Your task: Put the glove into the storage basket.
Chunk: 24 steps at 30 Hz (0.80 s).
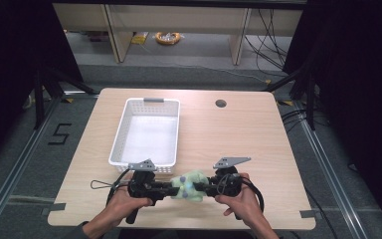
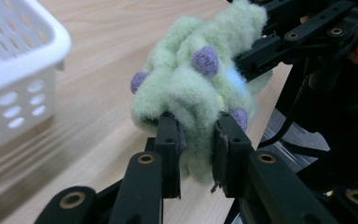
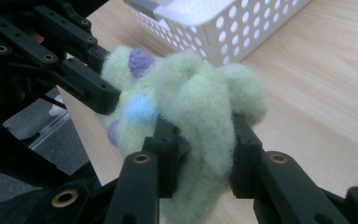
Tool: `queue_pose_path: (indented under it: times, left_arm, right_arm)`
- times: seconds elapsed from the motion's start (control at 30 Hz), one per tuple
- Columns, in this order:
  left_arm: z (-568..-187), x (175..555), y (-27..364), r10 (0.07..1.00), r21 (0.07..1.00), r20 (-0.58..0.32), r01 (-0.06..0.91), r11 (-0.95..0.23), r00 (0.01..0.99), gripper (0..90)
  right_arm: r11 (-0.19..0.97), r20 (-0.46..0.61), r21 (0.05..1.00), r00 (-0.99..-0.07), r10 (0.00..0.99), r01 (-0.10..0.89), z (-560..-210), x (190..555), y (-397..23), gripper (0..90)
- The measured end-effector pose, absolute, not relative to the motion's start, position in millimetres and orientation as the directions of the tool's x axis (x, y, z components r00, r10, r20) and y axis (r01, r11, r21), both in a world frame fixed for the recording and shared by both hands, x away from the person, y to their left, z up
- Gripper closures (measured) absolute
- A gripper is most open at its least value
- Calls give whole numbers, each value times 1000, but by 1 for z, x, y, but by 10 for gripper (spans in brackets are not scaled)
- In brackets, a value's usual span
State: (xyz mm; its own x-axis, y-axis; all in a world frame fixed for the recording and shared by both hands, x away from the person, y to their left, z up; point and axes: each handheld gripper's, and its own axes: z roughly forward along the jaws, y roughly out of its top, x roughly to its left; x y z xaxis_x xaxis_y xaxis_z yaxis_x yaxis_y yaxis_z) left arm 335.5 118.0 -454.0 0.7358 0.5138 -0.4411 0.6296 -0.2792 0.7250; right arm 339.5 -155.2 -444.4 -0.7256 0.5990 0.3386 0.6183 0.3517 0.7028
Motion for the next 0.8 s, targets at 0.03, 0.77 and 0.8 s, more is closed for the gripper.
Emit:
queue_pose_path:
  times: [0.03, 0.77, 0.8]
  left_arm:
    - [-452, 336, 119, 517, 733, -434, 623, -273, 738, 735]
    - [-404, 372, 149, 539, 734, -414, 620, -279, 733, 730]
    - [-402, 374, 151, 547, 732, -415, 624, -273, 727, 730]
  right_arm:
    - [346, 362, 695, -722, 590, 631, -442, 340, -154, 692]
    - [361, 320, 723, -749, 580, 589, -399, 381, -124, 692]
    - [354, 337, 716, -742, 580, 602, -397, 382, -121, 692]
